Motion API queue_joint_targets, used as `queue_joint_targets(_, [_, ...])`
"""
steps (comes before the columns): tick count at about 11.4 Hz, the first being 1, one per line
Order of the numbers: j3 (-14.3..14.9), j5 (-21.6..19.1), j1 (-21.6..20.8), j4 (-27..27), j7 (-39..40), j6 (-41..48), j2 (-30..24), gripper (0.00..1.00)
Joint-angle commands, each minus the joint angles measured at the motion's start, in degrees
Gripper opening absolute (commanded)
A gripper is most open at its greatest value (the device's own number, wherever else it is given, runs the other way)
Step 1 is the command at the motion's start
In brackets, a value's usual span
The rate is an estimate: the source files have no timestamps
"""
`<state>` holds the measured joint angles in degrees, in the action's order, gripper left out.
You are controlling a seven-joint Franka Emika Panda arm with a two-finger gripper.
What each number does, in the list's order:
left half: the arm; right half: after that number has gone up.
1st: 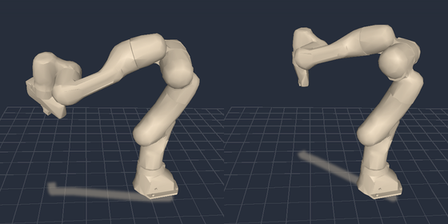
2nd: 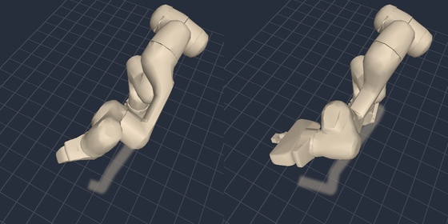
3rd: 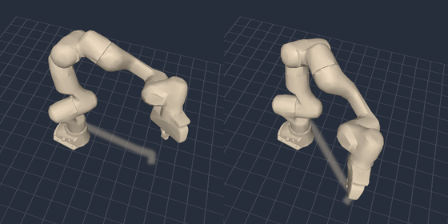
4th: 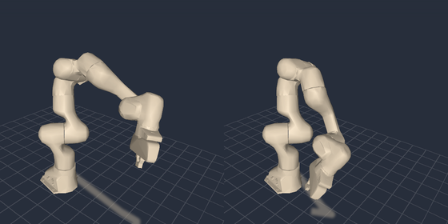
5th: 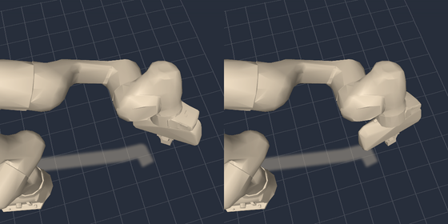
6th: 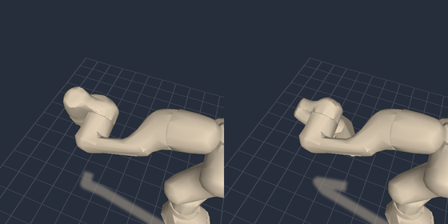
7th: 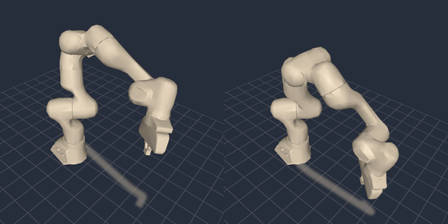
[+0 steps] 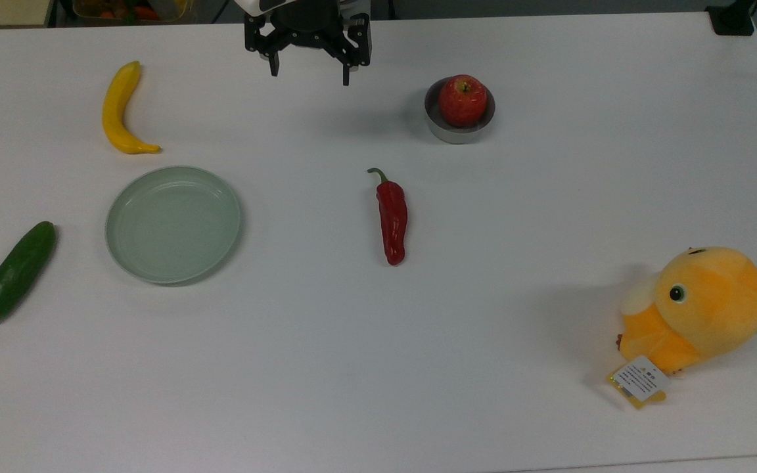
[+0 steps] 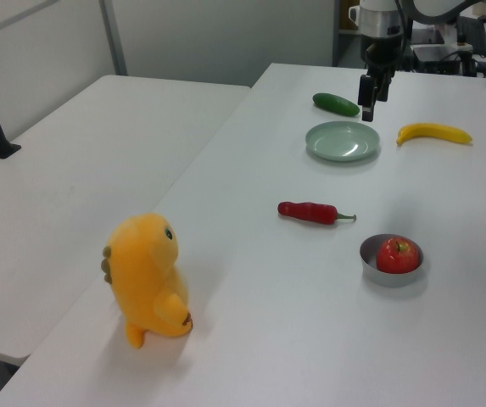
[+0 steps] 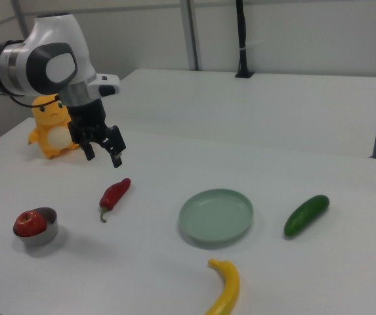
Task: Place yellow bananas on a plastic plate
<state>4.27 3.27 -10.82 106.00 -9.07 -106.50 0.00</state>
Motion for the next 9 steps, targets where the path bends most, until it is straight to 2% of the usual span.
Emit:
queue_joint_targets(1, [-0.1,-3.9,0.5,0.8,5.2,1.5,-1.1,1.00])
queue_joint_targets(9, [-0.2,-4.0,0.5,0.8,5.2,1.2,-0.6,1.00])
